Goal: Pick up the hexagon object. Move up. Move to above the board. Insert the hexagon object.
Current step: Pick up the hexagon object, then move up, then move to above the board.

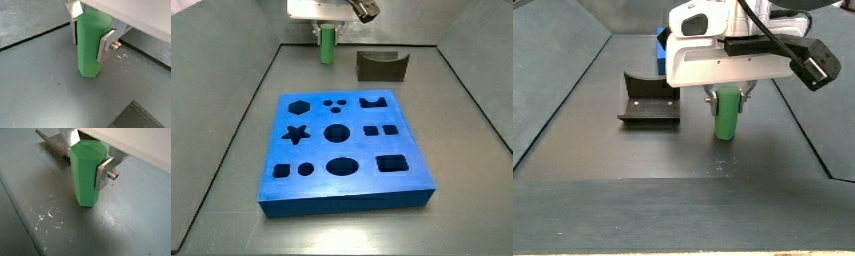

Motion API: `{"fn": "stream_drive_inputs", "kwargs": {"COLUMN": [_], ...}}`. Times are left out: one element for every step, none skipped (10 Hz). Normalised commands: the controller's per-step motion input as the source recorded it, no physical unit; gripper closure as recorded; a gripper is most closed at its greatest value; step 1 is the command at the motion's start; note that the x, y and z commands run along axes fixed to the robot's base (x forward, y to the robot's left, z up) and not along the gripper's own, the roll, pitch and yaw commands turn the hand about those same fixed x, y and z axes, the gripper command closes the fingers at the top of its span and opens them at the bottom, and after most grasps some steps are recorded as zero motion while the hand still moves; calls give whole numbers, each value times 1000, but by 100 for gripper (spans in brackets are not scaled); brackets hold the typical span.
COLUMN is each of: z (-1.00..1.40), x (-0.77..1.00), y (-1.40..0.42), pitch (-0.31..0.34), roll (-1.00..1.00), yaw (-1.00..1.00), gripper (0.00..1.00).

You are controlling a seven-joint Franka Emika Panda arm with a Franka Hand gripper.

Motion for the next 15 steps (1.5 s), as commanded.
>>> {"fn": "stream_drive_inputs", "kwargs": {"z": [0,0,0,0,0,0,0,0,240,239,214,1000,1000,1000,1000], "x": [0,0,0,0,0,0,0,0,0,11,-10,9,6,2,-3], "y": [0,0,0,0,0,0,0,0,0,44,49,-97,-100,-99,-92], "pitch": [0,0,0,0,0,0,0,0,0,-2,10,-93,-87,-67,-38], "roll": [0,0,0,0,0,0,0,0,0,1,-1,388,368,314,192], "yaw": [0,0,0,0,0,0,0,0,0,6,6,166,153,111,62], "gripper": [100,100,100,100,100,100,100,100,100,100,100,100,100,100,100]}}
